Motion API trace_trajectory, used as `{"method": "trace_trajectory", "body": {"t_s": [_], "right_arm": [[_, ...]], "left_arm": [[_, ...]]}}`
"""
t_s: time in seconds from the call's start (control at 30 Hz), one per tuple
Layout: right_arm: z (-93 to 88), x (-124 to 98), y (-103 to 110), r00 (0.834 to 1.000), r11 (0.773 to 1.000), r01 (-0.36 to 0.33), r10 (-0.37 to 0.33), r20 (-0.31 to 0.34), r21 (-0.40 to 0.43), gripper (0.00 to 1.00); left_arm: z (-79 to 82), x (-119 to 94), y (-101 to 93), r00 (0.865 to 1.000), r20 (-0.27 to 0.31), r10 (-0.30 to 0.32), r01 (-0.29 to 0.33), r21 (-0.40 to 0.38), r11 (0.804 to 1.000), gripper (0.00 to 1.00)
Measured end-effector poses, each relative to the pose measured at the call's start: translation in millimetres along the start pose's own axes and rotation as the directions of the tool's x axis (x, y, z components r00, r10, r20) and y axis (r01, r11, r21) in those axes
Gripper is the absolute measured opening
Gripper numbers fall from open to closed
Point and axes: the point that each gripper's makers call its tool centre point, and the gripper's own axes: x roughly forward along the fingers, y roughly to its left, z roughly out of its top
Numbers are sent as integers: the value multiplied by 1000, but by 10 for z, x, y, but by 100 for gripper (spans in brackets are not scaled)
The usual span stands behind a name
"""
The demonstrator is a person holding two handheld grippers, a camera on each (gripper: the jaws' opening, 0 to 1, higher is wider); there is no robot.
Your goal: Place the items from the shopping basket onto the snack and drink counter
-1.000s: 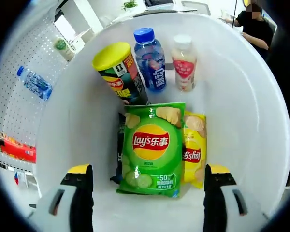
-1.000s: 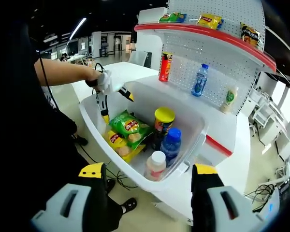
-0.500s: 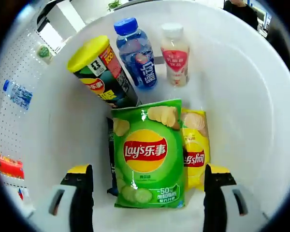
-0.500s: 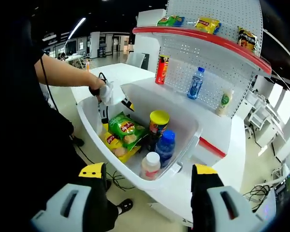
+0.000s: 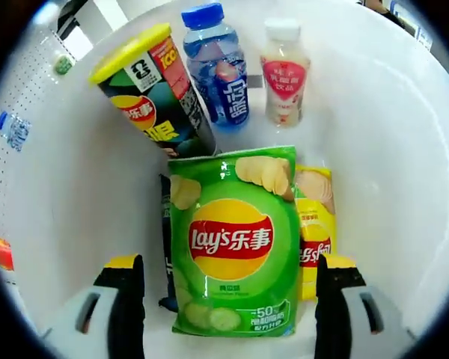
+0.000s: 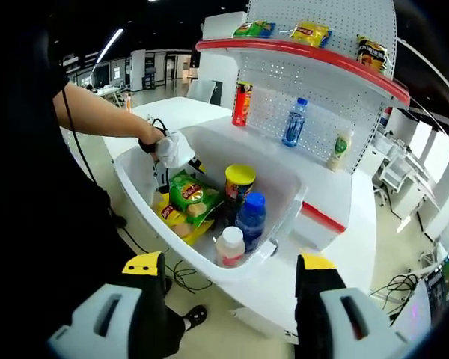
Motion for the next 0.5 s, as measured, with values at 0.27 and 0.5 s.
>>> {"method": "trace_trajectory", "body": {"t_s": [0.27,0.5], "right_arm": [[-10,-11,6,1000,1000,4,-4,-7,3,69],[-55,-20,8,1000,1000,10,-10,-21,15,68]], "left_arm": [[-21,127,-35,999,-27,-37,37,-5,999,95],[-25,227,-35,997,-41,-64,63,-22,998,94]]}}
